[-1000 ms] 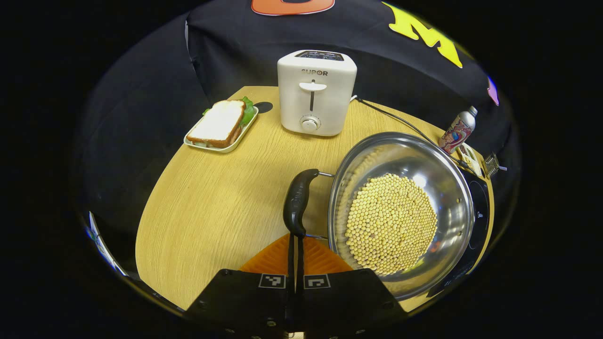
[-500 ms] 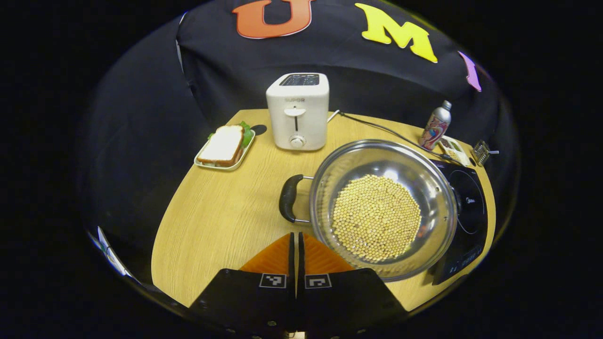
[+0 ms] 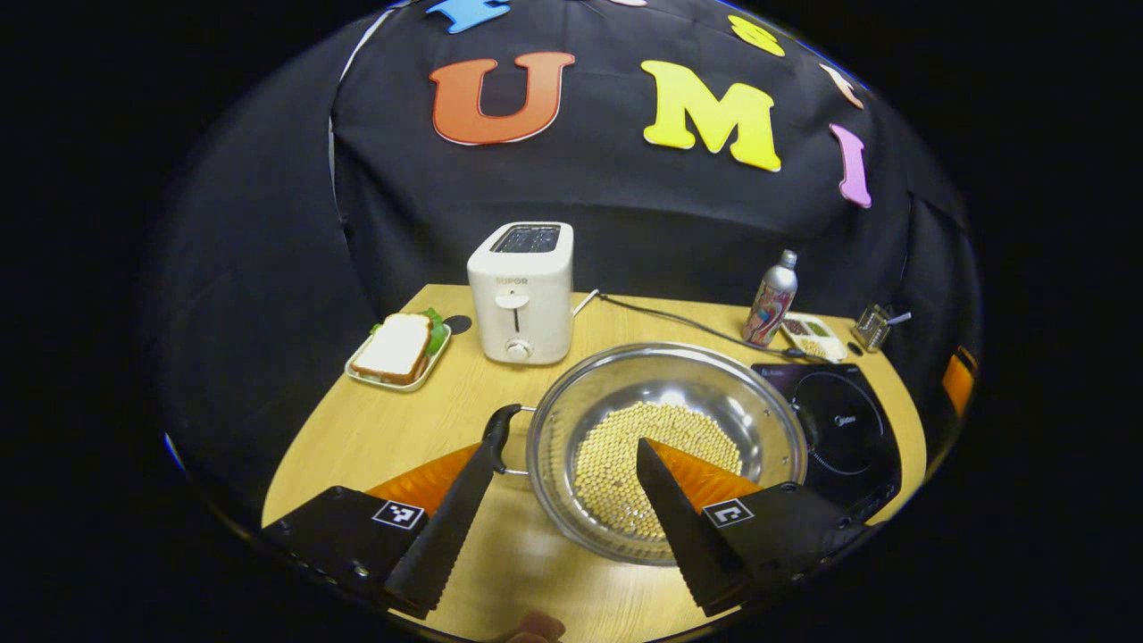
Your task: First push the handle of the pot to place it horizontally, then grasp the pot with both hands and set it on the induction cooktop.
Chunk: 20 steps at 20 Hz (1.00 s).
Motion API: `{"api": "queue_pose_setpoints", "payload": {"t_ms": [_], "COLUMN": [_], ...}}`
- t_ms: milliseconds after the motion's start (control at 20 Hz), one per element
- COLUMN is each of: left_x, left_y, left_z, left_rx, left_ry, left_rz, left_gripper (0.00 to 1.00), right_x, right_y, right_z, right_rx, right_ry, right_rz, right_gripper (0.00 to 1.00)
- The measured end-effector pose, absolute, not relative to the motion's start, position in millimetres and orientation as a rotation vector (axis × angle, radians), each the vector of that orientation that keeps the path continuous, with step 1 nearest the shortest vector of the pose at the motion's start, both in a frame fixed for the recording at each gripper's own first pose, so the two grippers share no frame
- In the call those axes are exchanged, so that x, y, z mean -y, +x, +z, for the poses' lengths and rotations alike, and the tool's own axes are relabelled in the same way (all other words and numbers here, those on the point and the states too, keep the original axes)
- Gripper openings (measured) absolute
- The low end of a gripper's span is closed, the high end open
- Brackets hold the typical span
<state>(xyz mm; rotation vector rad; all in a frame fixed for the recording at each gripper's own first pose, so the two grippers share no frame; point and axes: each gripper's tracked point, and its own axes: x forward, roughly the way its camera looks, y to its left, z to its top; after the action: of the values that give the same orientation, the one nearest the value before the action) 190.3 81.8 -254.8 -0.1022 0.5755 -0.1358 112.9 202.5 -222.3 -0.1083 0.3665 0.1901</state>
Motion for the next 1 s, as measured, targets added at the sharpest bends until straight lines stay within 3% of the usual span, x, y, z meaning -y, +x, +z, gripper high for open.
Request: {"api": "queue_pose_setpoints", "payload": {"t_ms": [300,1000], "left_x": [-102.1,-128.8], "left_y": [213.2,249.4], "left_z": [-287.9,-342.9], "left_rx": [-0.627,-0.662], "left_ry": [-0.100,-0.075], "left_rz": [-0.113,-0.108], "left_gripper": [0.97,0.96], "right_x": [-248.2,-284.4], "right_y": [140.3,171.7], "right_z": [-281.8,-365.6], "right_rx": [-0.481,-0.639], "right_ry": [-0.075,-0.127], "right_rz": [0.247,0.187], "right_gripper": [1.00,0.99]}}
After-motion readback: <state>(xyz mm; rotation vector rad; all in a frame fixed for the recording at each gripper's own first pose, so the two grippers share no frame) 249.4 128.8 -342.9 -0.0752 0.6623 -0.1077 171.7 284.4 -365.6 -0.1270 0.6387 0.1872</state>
